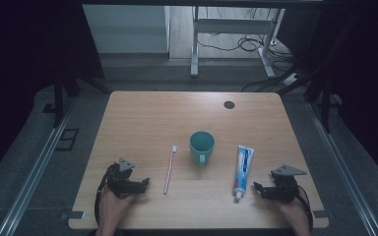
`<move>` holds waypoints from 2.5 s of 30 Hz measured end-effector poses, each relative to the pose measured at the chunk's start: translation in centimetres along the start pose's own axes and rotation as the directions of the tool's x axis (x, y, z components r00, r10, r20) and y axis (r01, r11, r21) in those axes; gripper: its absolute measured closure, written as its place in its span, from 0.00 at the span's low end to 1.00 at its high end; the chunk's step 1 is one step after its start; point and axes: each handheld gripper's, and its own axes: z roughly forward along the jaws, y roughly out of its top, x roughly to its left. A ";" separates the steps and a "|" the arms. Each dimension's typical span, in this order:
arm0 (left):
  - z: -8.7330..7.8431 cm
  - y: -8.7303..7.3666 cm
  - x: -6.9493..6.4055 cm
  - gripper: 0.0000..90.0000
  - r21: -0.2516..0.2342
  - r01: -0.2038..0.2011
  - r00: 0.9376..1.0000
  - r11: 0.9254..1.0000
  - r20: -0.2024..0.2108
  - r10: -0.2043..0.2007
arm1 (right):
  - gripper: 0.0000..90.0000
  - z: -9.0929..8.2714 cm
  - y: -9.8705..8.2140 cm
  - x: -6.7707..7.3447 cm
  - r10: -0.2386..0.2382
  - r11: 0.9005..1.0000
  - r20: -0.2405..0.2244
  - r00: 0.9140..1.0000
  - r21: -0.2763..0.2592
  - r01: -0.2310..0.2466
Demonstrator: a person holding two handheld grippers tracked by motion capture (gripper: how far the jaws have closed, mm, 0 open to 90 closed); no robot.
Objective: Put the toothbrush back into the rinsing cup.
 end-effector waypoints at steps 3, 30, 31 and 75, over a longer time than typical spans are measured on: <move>0.0 0.0 0.0 0.00 0.000 0.000 1.000 1.000 0.000 0.000 | 0.14 0.0 0.0 0.0 0.001 1.000 0.000 1.000 0.000 -0.001; -0.4 0.3 0.1 0.07 0.017 -0.017 1.000 1.000 0.006 0.017 | 0.14 0.0 0.0 0.0 0.001 1.000 0.000 1.000 0.000 -0.001; -0.4 0.3 0.1 0.09 0.017 -0.017 1.000 1.000 0.006 0.017 | 0.14 0.0 0.0 0.0 0.001 1.000 0.000 1.000 0.000 -0.001; -0.7 3.8 -3.3 1.00 0.062 -0.160 0.964 0.985 0.227 0.142 | 0.14 0.0 0.0 0.0 0.003 1.000 0.003 1.000 0.000 -0.003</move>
